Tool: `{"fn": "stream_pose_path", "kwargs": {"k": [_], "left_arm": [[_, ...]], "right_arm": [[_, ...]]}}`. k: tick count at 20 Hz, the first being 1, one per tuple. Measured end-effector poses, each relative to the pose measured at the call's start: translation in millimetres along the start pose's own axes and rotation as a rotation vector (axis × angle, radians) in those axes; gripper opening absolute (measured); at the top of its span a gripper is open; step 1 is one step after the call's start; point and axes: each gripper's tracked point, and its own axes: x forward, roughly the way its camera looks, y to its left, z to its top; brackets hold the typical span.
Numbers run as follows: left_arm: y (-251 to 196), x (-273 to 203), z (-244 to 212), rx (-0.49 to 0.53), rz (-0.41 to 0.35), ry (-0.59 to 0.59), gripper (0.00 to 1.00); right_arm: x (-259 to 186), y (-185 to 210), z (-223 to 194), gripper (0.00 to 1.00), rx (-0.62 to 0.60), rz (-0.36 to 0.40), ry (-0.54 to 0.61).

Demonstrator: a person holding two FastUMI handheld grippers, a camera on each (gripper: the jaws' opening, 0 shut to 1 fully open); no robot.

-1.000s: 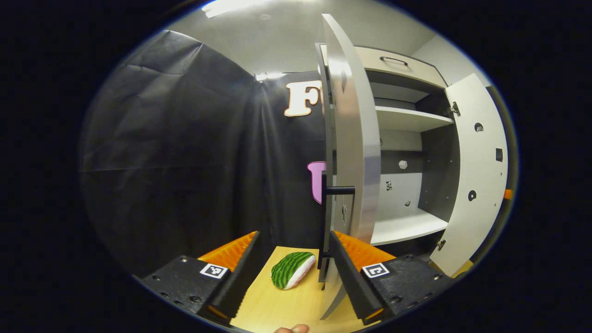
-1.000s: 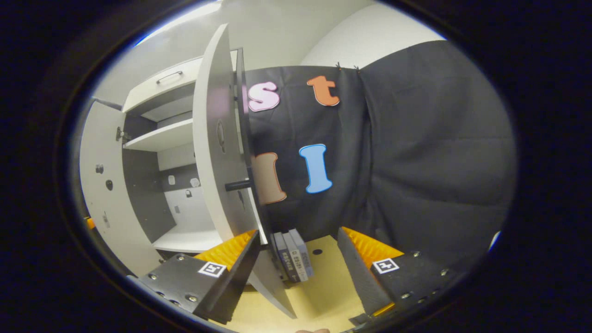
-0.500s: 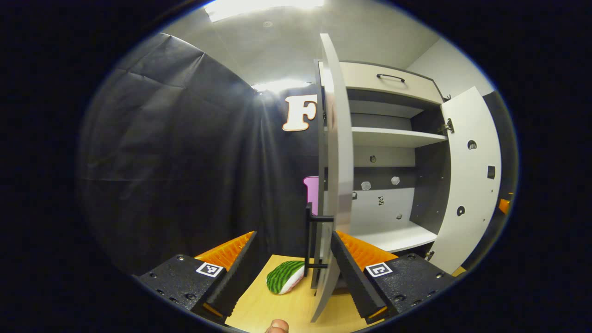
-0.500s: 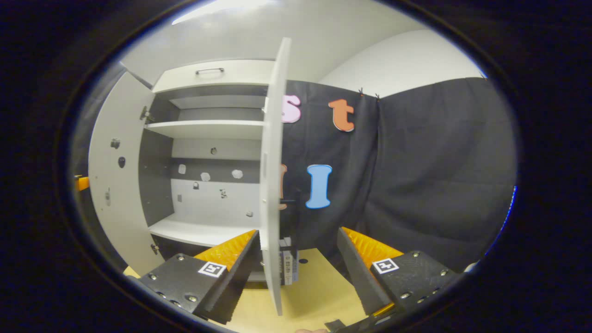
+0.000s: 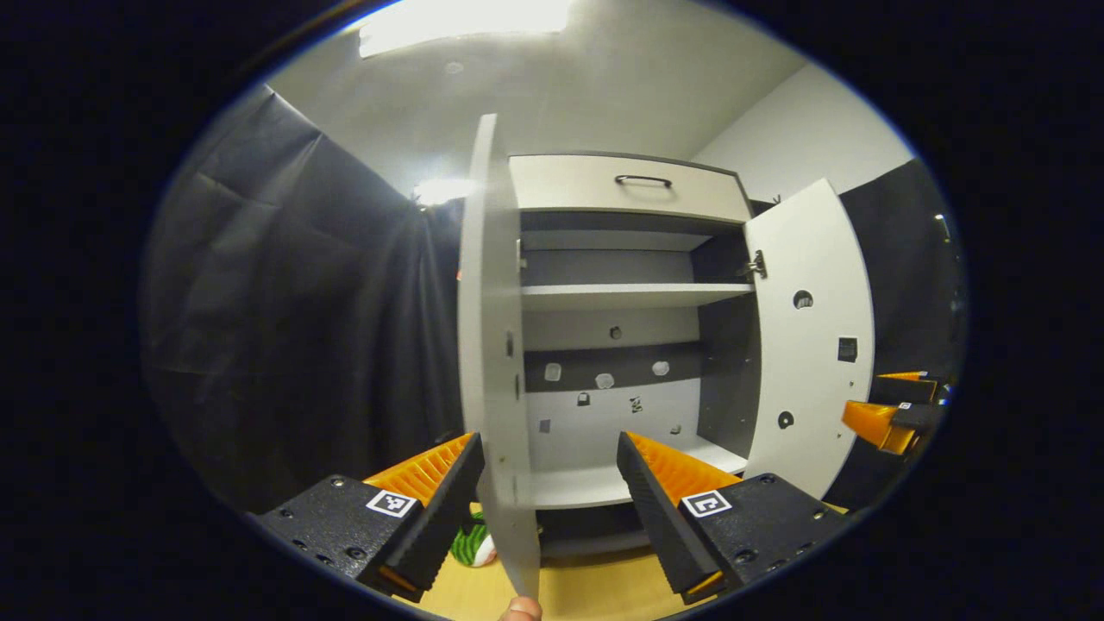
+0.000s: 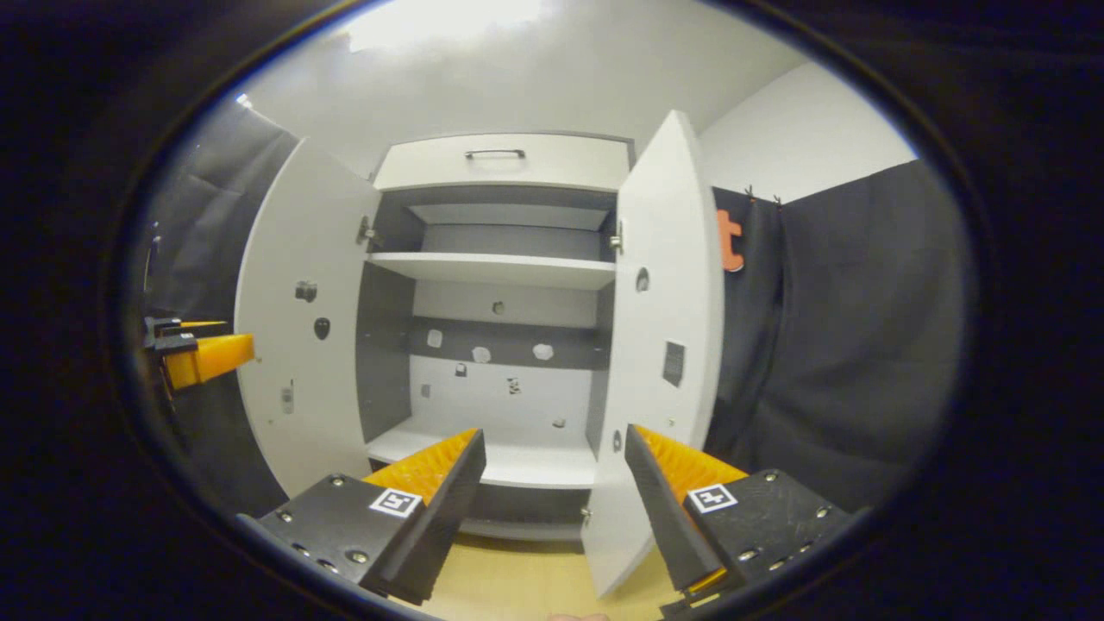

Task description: Open the right door of the double-door shoe cabinet with the right hand, and open the left door with the left hand.

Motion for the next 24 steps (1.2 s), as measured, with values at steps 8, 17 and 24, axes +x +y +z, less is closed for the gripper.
{"fn": "stream_pose_path", "kwargs": {"k": [8,17,24], "left_arm": [[-72,50,10,-0.016,-0.147,-0.017,1.0],[-71,87,5,-0.057,-0.105,0.039,1.0],[-69,95,2,-0.066,-0.119,0.038,0.97]], "right_arm": [[40,30,35,0.94,0.03,0.016,-0.042],[67,35,41,0.96,0.076,0.014,-0.01],[72,44,37,0.96,0.073,0.018,-0.007]]}}
